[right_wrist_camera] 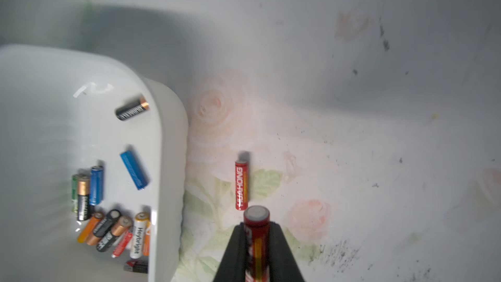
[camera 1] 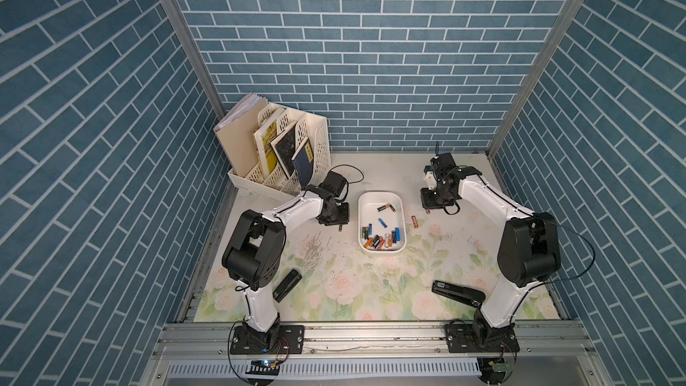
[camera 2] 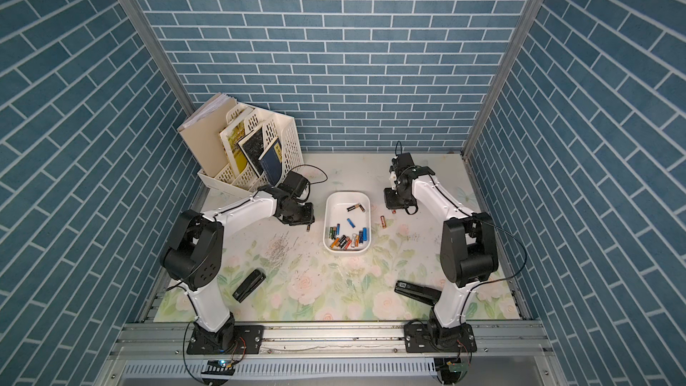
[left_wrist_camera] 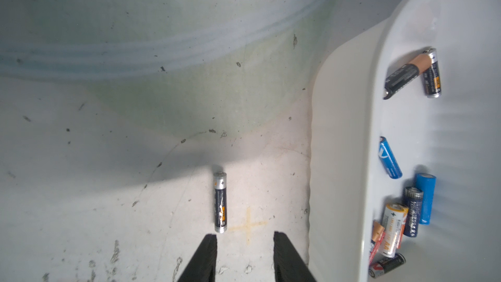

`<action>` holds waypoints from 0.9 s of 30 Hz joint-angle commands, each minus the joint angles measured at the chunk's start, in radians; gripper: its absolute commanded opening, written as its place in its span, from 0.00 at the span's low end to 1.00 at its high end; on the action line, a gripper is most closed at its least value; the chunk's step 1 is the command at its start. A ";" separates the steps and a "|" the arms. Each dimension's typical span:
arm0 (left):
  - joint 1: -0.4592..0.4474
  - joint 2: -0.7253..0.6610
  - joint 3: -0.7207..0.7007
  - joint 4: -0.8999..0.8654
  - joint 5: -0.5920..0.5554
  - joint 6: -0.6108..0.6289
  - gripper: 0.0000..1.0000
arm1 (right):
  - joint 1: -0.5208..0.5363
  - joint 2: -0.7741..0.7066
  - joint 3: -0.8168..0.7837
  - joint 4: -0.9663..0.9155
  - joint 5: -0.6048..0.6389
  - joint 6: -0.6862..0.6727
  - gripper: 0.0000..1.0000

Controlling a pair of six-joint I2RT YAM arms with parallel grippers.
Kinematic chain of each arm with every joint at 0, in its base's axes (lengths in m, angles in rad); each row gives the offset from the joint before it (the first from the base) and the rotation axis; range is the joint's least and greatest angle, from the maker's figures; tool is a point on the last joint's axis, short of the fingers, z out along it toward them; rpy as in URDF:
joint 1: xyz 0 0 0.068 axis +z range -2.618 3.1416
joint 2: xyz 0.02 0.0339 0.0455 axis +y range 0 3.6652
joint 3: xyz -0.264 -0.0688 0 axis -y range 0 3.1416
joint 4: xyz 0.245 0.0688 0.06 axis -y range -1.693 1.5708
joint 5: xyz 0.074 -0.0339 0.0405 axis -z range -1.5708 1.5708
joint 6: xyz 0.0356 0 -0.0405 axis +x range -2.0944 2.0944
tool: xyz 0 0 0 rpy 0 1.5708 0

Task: Take the batteries out of the storage box
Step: Place the battery at the center of the board.

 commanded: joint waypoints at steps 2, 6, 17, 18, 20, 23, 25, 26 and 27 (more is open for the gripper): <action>0.003 -0.004 0.006 0.001 0.007 0.000 0.40 | -0.007 0.022 -0.057 0.063 -0.013 -0.028 0.13; 0.003 -0.003 0.001 -0.002 0.006 0.000 0.40 | -0.011 0.062 -0.077 0.090 -0.014 -0.029 0.13; 0.003 -0.007 0.001 -0.010 0.001 0.001 0.40 | -0.023 0.129 -0.067 0.125 -0.016 -0.032 0.13; 0.003 -0.009 0.000 -0.010 0.001 0.000 0.40 | -0.024 0.135 -0.065 0.125 -0.017 -0.032 0.13; 0.004 -0.008 0.000 -0.010 0.001 0.001 0.40 | -0.024 0.142 -0.065 0.128 -0.020 -0.032 0.13; 0.003 -0.006 0.000 -0.010 0.001 0.002 0.40 | -0.024 0.152 -0.065 0.134 -0.021 -0.032 0.13; 0.002 -0.005 0.000 -0.009 0.003 0.001 0.40 | -0.024 0.161 -0.065 0.138 -0.024 -0.032 0.13; 0.003 -0.005 0.000 -0.009 0.003 0.001 0.40 | -0.023 0.165 -0.065 0.138 -0.026 -0.032 0.13; 0.002 -0.005 0.000 -0.009 0.003 0.000 0.40 | -0.024 0.169 -0.065 0.140 -0.026 -0.032 0.13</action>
